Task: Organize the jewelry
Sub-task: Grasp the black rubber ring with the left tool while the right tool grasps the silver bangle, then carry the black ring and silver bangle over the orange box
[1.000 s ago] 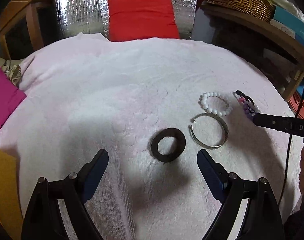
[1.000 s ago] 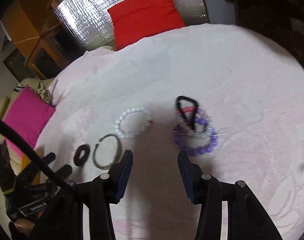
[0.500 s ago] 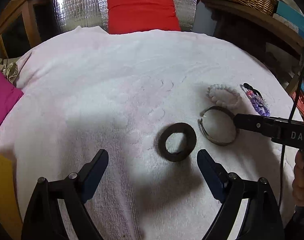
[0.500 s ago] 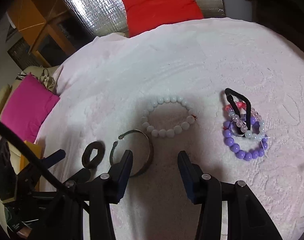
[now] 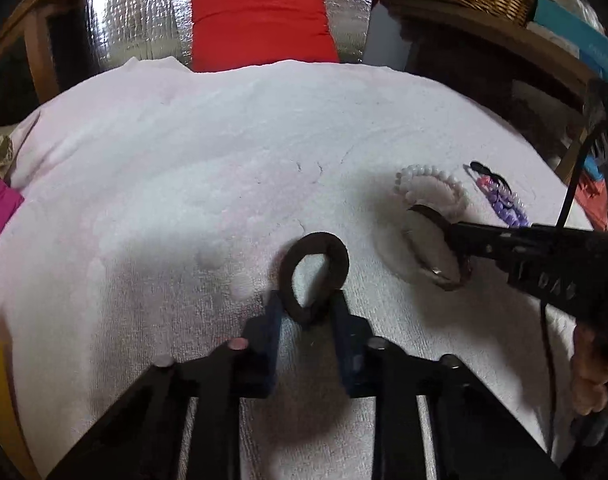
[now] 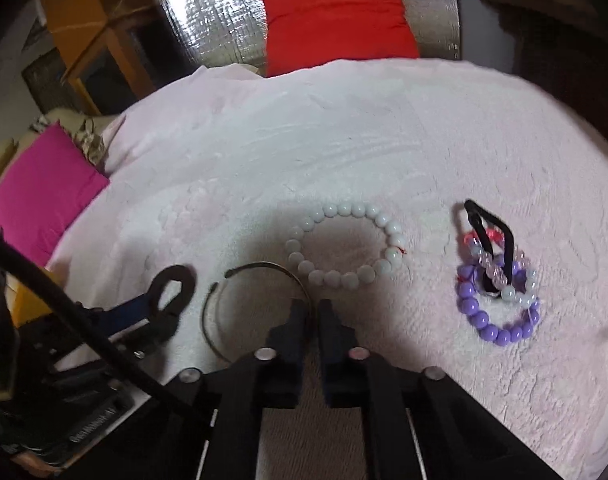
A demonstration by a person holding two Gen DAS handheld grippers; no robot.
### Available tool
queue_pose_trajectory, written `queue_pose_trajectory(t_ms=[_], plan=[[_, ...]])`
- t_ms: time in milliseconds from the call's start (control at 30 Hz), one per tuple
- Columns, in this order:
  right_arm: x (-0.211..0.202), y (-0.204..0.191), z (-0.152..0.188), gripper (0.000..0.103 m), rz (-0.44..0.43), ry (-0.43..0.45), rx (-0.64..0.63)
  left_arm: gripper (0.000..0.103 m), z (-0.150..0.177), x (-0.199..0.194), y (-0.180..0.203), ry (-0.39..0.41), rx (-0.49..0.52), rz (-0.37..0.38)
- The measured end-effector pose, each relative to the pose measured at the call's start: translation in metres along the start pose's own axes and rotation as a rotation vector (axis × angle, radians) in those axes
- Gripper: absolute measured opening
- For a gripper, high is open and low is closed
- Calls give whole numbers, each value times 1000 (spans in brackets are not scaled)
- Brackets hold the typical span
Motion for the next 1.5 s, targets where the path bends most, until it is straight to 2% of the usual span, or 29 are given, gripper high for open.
queue_pose_trajectory(t_ms=[133,500,700,933,1033,1167,1300,1500], plan=[[-4,-6,2,3,52,12,-44,13,-3,-1,-11,-1,-64,27],[-29,7,8,3,27,38,-2,12,-1,-28,-14,44,-101,5],[-39,2,11,3,12,46,13,12,3,-54,-13,80,-131,-41],[-53,-23,15,3,-21,77,5,12,18,-108,-25,166,-189,-128],[-63,-42,19,3,-42,110,-6,12,23,-146,-38,238,-233,-120],[-69,-73,21,3,-69,123,-33,12,44,-205,-69,344,-279,-153],[-76,-123,10,3,-99,116,-114,12,72,-254,-117,410,-332,-274],[-85,-224,-27,3,-178,119,-258,12,112,-290,-195,418,-455,-425]])
Point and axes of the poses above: each gripper's, at about its wrist camera, not at the fingertips, and x roughly the way its jaws point, y to its right, z to its underside, the point moved 1 cm from there along x, roughly the way its jaws point, and after that the axes turned 12 degrees about -x, right-handed, at the moved point
